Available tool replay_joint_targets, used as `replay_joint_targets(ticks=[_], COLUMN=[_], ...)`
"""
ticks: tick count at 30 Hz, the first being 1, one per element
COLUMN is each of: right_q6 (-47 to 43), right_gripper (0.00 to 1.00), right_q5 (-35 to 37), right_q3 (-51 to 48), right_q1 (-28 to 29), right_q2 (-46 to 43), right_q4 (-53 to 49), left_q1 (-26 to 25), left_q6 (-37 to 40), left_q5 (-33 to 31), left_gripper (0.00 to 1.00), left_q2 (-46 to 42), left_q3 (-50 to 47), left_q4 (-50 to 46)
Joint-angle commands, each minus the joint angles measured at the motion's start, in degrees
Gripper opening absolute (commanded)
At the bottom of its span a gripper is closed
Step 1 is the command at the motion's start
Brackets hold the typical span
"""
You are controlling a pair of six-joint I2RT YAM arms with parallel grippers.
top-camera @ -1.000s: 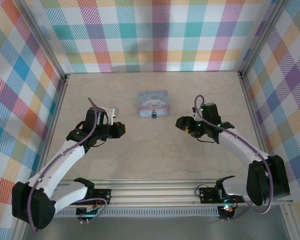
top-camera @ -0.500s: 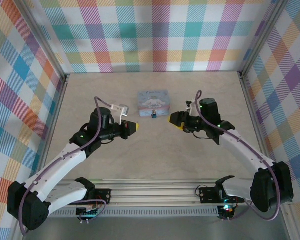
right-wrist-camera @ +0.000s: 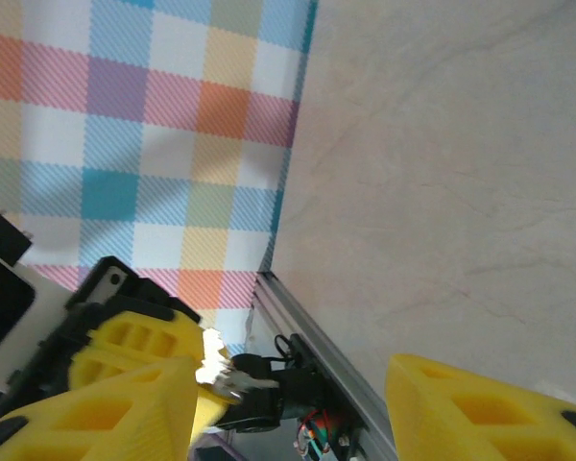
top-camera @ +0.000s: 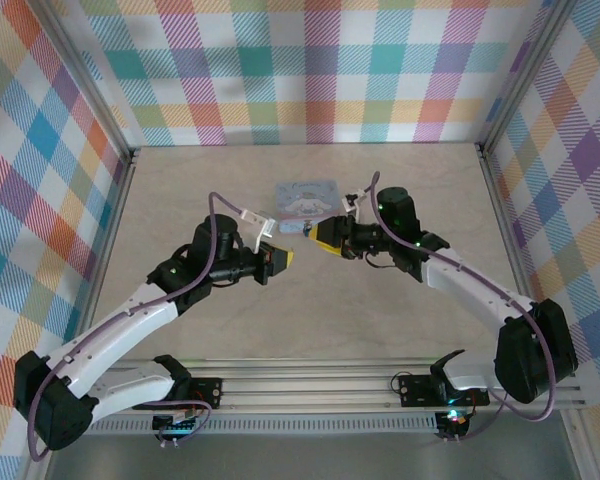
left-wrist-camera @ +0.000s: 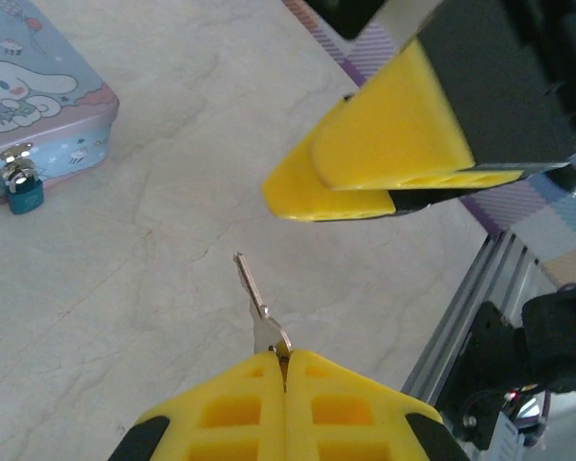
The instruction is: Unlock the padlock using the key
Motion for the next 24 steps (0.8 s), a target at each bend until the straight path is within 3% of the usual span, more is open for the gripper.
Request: replay_joint_targets(ticks=[1,4,11,15,20,24], right_q6=[1.5,1.5,0.8,0.3,-0.4,-0.9], right_gripper=[0.51,0.43,0.42,0.36,0.23,0.03], right_q5=[-0.4,-0.3,-0.5,-1.4,-2.5,-2.4], right_q3=[1.9,2.5,4.0,5.0,5.5,5.0], right_q1=[1.8,2.5,3.3,3.8,4.2,4.3], right_q2=[1.6,2.4,3.8,4.5,5.4,5.4], right_q4=[1.0,0.5,-2.7,-4.3,-6.1,-6.1], left_q1=[-2.4,-4.1,-7.3,-8.5,-9.7,-10.2], left_q6=[3.9,5.2,7.4,8.1,8.8,9.2], left_q5=[-4.8,-6.3,-9.8,-11.8,-14.4,-15.6], left_gripper=[0.0,0.0,0.0,0.0,0.0,0.0], left_q2=[1.5,3.2,5.9,7.2,8.4,9.0], left_q3=[2.8,4.4,7.4,8.5,9.3,9.7], left_q4=[-2.8,-5.2,-7.1,-7.9,-8.6,-9.2])
